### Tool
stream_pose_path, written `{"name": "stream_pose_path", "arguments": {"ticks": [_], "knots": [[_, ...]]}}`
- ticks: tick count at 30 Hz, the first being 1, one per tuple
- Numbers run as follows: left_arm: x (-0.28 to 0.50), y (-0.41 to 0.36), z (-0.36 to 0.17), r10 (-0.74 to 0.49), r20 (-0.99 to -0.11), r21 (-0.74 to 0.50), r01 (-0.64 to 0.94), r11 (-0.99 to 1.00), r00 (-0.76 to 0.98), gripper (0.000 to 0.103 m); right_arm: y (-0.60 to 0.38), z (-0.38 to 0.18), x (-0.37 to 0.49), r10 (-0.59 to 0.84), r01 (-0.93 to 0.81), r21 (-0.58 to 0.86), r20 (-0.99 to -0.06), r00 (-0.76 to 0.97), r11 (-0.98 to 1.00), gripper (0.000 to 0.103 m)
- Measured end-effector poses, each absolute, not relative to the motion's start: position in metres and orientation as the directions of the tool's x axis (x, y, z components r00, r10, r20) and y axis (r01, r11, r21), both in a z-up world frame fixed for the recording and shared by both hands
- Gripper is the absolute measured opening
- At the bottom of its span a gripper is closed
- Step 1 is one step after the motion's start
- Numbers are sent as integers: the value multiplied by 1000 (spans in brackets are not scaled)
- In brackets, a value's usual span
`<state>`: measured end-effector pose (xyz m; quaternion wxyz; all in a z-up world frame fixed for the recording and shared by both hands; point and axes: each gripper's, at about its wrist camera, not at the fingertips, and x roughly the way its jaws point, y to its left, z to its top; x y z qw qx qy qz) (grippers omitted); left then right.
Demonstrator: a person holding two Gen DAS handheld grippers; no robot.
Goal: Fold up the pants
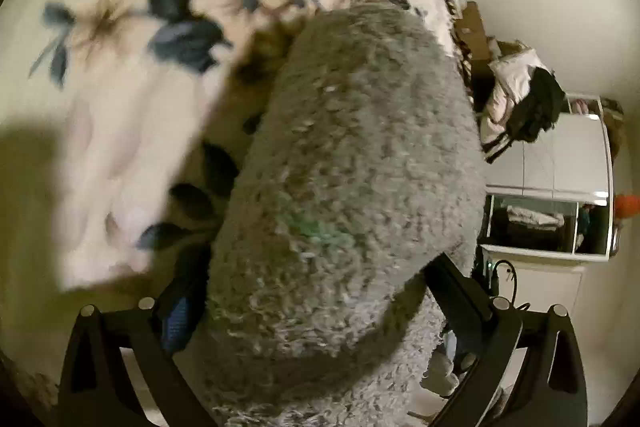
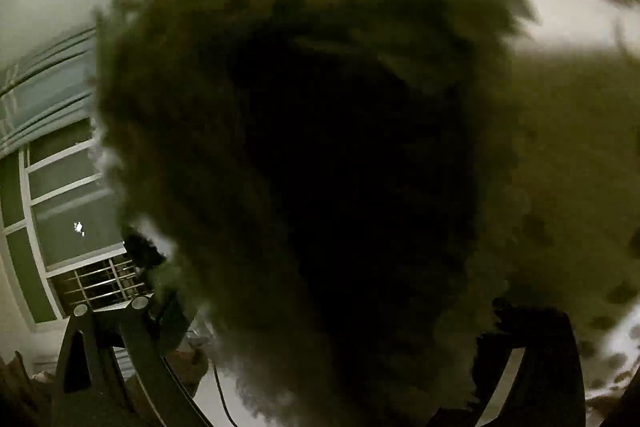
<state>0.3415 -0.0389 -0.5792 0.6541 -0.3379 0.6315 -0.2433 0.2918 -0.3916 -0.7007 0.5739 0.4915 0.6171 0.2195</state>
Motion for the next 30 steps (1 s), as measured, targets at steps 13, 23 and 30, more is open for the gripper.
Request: {"name": "stream_pose_path", "arguments": {"ticks": [13, 23, 30], "knots": [[344, -32, -533, -774, -613, -784, -5, 620, 156, 53, -365, -634, 301, 764, 314, 795, -596, 246, 519, 48], [410, 1, -476, -769, -606, -783, 19, 622, 201, 53, -346, -558, 349, 729, 290, 786, -617, 298, 546, 48], [492, 21, -462, -751, -611, -772, 24, 636, 249, 53, -326, -543, 466, 728, 252, 796, -605, 323, 550, 48]]}}
